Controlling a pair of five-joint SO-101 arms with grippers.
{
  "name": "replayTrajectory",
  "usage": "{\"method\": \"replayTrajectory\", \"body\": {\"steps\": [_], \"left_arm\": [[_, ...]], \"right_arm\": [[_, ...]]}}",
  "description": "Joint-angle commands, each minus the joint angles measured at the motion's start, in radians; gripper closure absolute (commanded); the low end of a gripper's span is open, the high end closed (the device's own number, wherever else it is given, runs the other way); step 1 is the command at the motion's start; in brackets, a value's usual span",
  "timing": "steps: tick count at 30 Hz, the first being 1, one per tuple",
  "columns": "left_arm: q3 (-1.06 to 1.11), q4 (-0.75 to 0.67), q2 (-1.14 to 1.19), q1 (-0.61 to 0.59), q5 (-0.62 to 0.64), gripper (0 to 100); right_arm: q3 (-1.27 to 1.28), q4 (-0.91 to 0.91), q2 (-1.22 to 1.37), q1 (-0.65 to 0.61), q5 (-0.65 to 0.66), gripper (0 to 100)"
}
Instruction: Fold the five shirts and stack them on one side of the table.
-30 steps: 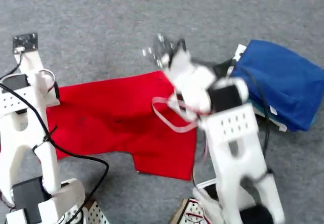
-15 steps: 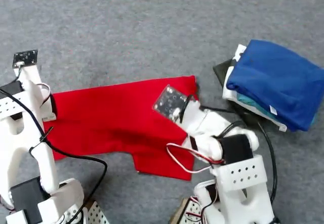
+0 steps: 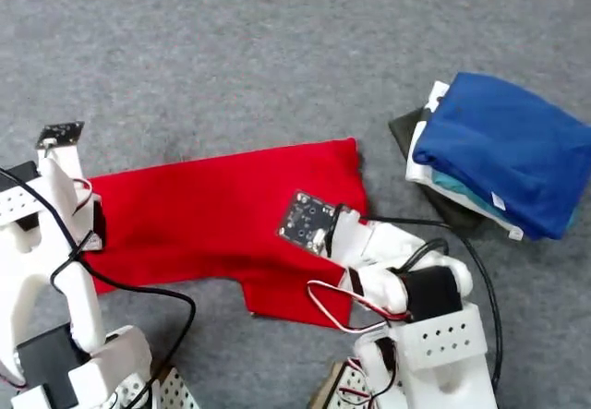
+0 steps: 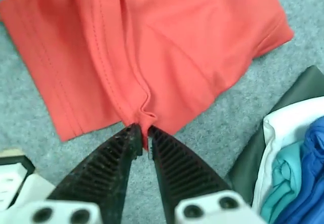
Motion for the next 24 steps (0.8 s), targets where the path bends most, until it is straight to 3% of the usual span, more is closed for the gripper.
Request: {"method": "replayTrajectory", "body": {"steps": [1, 15, 24], "left_arm": [[0.011, 0.006, -0.031, -0.012, -0.026, 98], [0.011, 0.005, -0.022, -0.012, -0.060, 98], [0.008, -0.015, -0.022, -0.021, -0.057, 98]], "right_arm": [[0.010, 0.018, -0.013, 0.036, 0.044, 99.5], [0.059, 0.074, -0.019, 0.027, 0.222, 99.5], [0.054, 0.100, -0.019, -0.147, 0.241, 99.5]]}}
